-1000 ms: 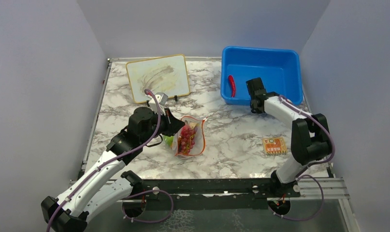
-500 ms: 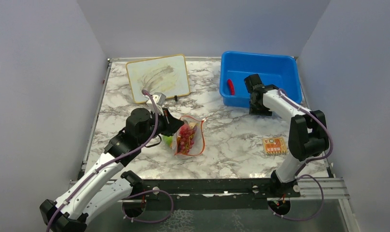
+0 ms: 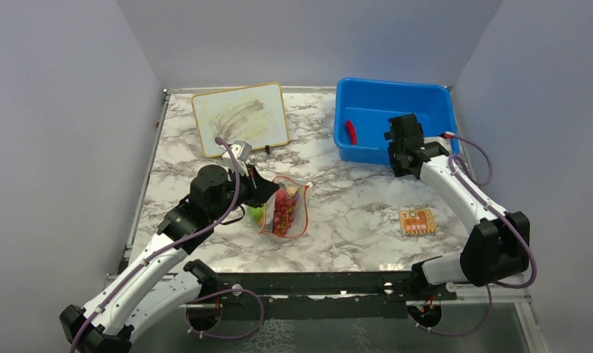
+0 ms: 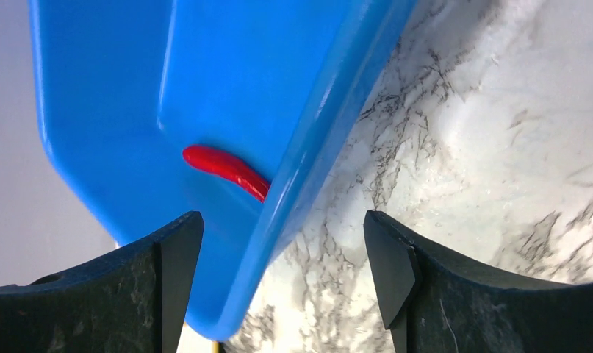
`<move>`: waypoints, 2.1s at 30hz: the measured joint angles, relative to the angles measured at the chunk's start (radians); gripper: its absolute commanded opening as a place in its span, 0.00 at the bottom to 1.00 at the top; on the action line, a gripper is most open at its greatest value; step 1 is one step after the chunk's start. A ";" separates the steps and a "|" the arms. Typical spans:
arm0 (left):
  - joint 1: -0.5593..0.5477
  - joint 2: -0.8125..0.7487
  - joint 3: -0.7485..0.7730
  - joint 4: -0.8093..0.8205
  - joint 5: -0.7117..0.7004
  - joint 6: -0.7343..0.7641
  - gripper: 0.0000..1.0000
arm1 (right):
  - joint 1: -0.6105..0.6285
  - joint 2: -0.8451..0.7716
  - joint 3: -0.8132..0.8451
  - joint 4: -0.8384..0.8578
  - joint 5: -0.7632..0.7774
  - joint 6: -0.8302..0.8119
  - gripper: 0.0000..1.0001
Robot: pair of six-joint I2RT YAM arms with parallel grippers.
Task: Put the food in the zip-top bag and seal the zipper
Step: Move the bin to the center of the board, then pick up the fake vegetable from the bin.
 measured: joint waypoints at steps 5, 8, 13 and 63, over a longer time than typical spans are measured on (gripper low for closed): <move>0.000 0.000 0.000 0.000 0.000 0.006 0.00 | 0.000 -0.111 -0.095 0.245 -0.085 -0.404 0.76; 0.000 0.000 0.000 0.000 0.000 0.009 0.00 | 0.000 -0.123 -0.111 0.432 -0.192 -0.695 0.76; 0.000 0.000 0.000 0.000 0.000 0.010 0.00 | 0.000 0.025 0.072 0.513 -0.323 -1.094 0.76; 0.000 -0.084 0.000 -0.080 -0.045 0.002 0.00 | -0.001 0.724 0.634 0.237 -0.460 -1.670 0.08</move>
